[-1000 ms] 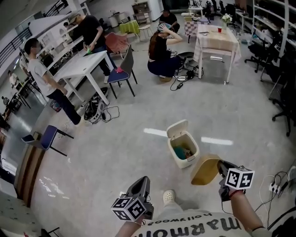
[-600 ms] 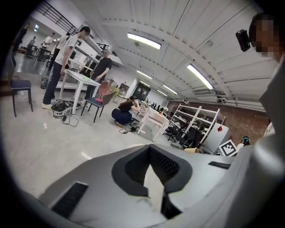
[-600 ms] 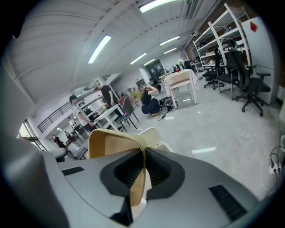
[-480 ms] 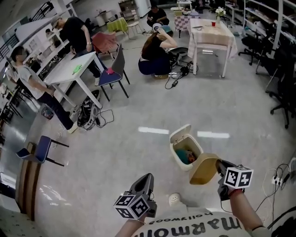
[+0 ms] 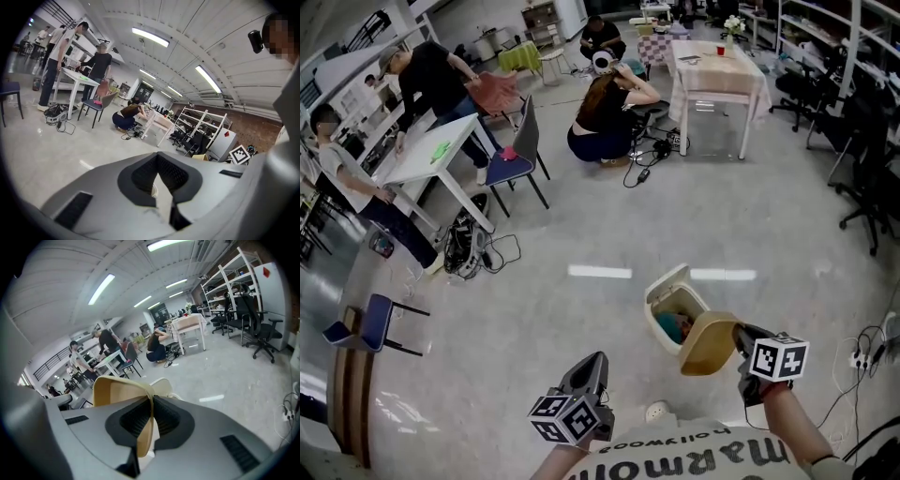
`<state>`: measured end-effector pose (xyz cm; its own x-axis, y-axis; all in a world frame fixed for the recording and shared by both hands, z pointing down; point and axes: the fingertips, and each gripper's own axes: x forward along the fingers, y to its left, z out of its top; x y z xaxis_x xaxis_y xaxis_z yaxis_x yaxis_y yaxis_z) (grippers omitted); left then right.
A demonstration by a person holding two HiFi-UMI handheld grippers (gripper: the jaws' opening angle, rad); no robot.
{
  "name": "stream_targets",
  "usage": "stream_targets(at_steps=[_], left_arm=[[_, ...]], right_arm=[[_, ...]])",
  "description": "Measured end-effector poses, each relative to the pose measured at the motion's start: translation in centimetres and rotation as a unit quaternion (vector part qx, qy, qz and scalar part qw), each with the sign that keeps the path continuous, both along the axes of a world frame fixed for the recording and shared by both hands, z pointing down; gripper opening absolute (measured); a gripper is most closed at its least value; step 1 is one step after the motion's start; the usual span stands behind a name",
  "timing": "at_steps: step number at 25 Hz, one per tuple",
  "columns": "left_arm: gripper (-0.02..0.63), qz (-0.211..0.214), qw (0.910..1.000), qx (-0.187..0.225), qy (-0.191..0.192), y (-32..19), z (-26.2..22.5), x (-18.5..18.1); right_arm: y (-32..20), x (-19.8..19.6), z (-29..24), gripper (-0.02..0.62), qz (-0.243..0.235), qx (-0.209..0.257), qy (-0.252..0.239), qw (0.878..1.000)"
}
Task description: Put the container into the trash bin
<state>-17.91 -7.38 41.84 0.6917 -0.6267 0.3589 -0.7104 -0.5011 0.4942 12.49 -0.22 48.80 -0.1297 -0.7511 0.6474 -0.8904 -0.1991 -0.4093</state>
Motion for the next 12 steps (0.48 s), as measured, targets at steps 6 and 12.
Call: stream_targets(at_steps=[6, 12], left_arm=[[-0.008, 0.01, 0.9999, 0.009, 0.002, -2.1, -0.4, -0.2], [-0.008, 0.005, 0.9999, 0.011, 0.005, -3.1, -0.5, -0.8]], right_arm=[[-2.3, -0.2, -0.8, 0.015, 0.004, 0.006, 0.009, 1.0], [-3.2, -0.5, -0.8, 0.015, 0.002, 0.004, 0.015, 1.0]])
